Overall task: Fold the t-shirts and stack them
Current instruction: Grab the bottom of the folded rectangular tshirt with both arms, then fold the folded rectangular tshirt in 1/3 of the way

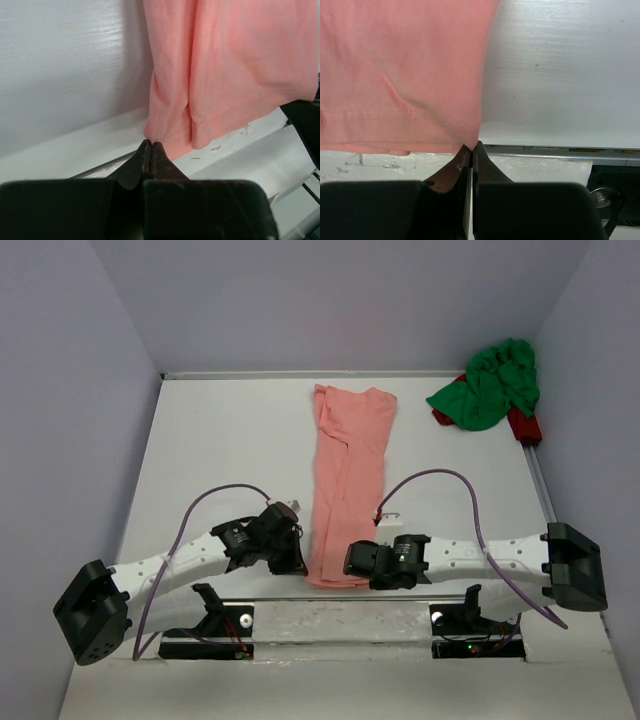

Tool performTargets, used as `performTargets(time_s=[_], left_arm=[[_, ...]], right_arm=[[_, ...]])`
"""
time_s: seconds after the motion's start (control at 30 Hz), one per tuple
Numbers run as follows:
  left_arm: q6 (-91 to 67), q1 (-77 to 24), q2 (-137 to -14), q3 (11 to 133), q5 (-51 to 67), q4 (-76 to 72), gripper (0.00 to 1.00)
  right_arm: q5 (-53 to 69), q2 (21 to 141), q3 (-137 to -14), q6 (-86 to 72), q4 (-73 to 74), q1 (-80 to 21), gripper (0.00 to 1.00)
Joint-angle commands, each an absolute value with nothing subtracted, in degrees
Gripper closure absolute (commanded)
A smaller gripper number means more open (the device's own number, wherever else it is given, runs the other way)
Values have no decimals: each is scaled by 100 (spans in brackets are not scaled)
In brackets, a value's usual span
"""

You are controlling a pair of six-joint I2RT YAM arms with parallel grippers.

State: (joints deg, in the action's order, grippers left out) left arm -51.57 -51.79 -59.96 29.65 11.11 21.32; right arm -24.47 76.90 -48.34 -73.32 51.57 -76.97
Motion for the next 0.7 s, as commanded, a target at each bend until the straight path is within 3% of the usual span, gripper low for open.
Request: performTargets(time_s=[0.0, 0.33, 0.67], left_arm=[[-4861, -5238, -6029, 3506, 959, 2416, 100], [-4184, -5256, -6450, 4921, 211, 3155, 100], [-3402, -5089, -7926, 6615, 158, 3199, 100]], right_arm=[[-2856, 7699, -5150, -7357, 5431, -7752, 100], [-3612, 8191, -6100, -6760, 6258, -7269, 100], [-3148, 8287, -7004, -3711, 5204, -4951, 100]])
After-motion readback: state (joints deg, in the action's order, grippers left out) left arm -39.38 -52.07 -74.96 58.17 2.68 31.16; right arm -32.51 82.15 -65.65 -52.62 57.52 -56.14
